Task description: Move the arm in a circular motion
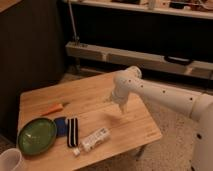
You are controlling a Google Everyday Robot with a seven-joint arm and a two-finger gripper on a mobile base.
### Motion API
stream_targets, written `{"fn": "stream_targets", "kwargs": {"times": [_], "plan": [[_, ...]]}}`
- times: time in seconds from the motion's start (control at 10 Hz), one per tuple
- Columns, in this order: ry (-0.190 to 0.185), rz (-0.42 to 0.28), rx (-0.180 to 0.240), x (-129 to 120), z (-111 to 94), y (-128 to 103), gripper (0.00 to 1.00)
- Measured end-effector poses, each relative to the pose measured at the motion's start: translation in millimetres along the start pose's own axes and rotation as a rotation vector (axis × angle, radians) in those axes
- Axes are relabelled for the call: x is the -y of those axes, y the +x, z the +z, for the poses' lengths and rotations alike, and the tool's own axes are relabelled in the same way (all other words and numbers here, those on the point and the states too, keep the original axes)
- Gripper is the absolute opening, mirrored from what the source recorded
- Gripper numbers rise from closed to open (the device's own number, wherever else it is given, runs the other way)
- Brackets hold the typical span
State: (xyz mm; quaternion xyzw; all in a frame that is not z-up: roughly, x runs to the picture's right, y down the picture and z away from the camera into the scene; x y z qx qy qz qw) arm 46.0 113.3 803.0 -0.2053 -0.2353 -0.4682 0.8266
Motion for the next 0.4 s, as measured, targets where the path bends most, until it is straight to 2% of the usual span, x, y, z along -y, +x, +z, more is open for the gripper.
{"fn": "stream_targets", "kwargs": {"times": [0.2, 0.4], "plan": [[0.006, -0.103, 0.020, 12.6, -8.7, -39.1, 0.74], [0.055, -0.208, 0.066, 41.8, -13.6, -72.3, 0.74]]}}
